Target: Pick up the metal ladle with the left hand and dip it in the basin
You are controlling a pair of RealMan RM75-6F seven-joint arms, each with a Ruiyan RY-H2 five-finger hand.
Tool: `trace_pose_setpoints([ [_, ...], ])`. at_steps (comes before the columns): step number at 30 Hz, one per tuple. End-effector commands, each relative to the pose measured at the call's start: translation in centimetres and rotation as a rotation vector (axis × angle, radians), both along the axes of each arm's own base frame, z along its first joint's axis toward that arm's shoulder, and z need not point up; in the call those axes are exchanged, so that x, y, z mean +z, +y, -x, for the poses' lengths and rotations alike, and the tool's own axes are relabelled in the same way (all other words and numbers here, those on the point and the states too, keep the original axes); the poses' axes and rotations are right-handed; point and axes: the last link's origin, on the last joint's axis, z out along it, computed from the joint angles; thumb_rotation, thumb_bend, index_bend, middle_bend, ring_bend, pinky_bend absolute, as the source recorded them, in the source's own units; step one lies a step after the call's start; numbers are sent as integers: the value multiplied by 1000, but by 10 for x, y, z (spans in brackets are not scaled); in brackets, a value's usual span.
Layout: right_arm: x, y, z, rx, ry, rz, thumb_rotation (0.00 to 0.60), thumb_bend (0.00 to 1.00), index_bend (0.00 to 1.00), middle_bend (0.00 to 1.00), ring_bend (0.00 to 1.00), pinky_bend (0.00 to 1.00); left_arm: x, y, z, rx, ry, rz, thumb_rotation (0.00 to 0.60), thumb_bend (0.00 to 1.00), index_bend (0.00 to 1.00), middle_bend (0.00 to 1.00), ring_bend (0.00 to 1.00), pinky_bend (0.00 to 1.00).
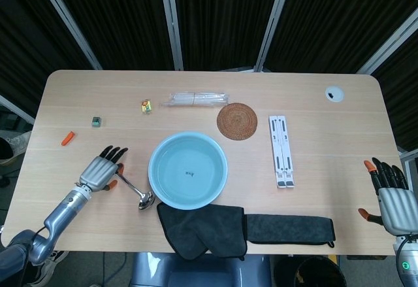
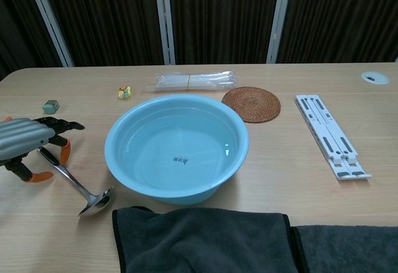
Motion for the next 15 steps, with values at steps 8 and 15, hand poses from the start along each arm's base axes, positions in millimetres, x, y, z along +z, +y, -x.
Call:
trace_pose_setpoints([
  [8,0,-1,1,-3,3,2,600,4,0,0,0,0,-6,5,2,12,10,3,600,339,435,0,0,0],
  [15,-1,-3,2,-11,7,1,600,4,0,0,0,0,-9,8,2,16,6,9,600,344,458,0,0,0],
])
